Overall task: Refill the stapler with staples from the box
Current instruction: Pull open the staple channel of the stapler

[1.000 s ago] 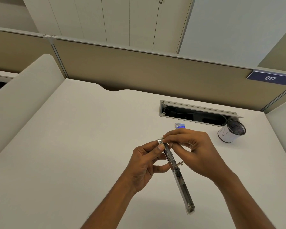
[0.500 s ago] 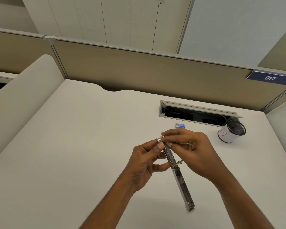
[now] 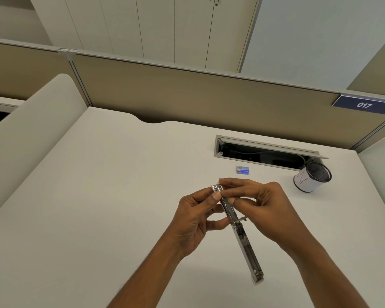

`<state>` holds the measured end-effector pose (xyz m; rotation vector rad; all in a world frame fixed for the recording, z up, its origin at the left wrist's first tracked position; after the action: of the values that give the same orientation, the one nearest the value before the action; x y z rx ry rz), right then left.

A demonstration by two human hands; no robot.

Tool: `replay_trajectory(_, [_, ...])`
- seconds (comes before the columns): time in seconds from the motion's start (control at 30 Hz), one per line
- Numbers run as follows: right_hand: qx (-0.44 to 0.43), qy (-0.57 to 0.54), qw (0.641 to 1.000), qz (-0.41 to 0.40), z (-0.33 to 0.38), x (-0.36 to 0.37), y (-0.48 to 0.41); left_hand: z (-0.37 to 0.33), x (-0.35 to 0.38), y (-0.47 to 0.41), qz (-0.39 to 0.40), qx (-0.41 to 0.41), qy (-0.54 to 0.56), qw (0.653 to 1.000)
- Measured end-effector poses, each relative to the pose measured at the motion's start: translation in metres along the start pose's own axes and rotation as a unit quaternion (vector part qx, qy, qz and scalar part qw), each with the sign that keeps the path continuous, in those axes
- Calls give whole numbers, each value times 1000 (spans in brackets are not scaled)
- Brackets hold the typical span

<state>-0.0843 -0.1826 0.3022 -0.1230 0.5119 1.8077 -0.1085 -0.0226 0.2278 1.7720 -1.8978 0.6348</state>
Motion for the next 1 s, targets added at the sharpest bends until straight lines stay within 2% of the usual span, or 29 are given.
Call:
replay_trajectory(0.13, [10,-2,1000,3,0,-2,2,0,0,0,3,-3,-3,1000])
replay_trajectory(0.43, [-48,54,996,-45,7,-4,-5,0,4,0,10,-3,2,1000])
replay_trajectory(0.73, [-43,83,995,-21,4,-5,-5,3,2,3,6,-4,0,1000])
replay_trajectory(1.0, [-75,108,991,-19,1,-8,0,4,3,5,4,-7,3,1000])
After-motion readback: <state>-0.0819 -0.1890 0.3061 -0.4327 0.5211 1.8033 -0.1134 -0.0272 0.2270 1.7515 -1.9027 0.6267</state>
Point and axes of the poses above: each hand's wrist, its own y-axis away from the middle knuckle, its own x-axis out of the palm, z = x × y, the point moved 2 cm from there along -y, towards the middle knuckle, and after that the axes turned 15 degrees about x, right-handed, at the moved point
